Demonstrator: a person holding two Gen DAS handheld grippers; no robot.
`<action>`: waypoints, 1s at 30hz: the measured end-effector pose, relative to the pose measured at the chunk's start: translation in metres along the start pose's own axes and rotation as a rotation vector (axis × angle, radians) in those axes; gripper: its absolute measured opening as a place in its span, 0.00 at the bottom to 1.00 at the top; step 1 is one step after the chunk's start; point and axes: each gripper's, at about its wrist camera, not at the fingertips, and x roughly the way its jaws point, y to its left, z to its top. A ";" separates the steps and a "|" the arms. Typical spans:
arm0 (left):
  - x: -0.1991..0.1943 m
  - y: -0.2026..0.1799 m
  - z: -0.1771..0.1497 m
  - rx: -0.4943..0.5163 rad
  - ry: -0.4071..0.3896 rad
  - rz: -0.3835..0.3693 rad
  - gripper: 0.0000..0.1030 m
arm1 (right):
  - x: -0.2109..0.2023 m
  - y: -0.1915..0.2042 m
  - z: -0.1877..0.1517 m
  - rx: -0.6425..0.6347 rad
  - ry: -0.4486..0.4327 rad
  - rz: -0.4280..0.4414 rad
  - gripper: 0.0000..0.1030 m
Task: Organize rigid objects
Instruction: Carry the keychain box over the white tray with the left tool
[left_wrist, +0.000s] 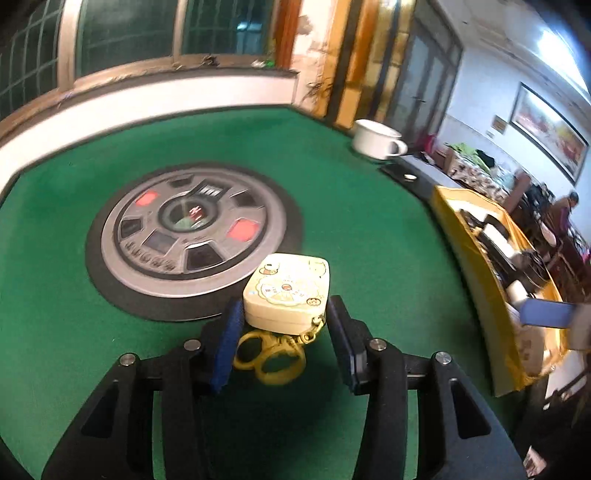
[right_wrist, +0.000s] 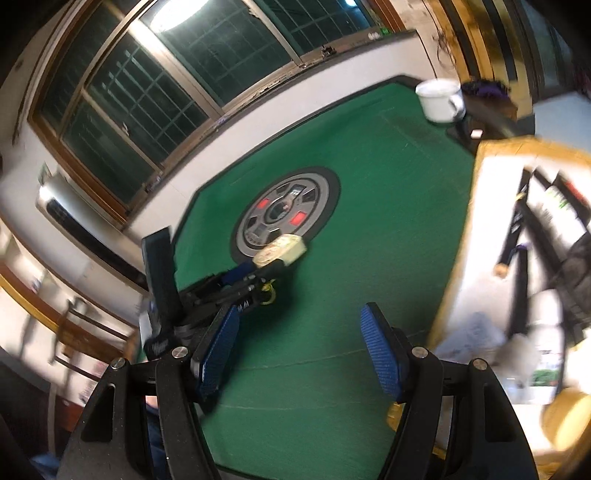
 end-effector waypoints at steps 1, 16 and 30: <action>-0.001 -0.005 0.000 0.015 -0.001 0.001 0.43 | 0.005 -0.003 0.001 0.031 0.009 0.024 0.62; 0.032 -0.022 -0.003 0.071 0.110 -0.019 0.42 | 0.039 -0.019 0.001 0.172 0.078 0.083 0.62; -0.036 -0.063 -0.002 0.110 -0.096 -0.175 0.42 | 0.024 -0.021 0.017 0.204 -0.006 0.134 0.62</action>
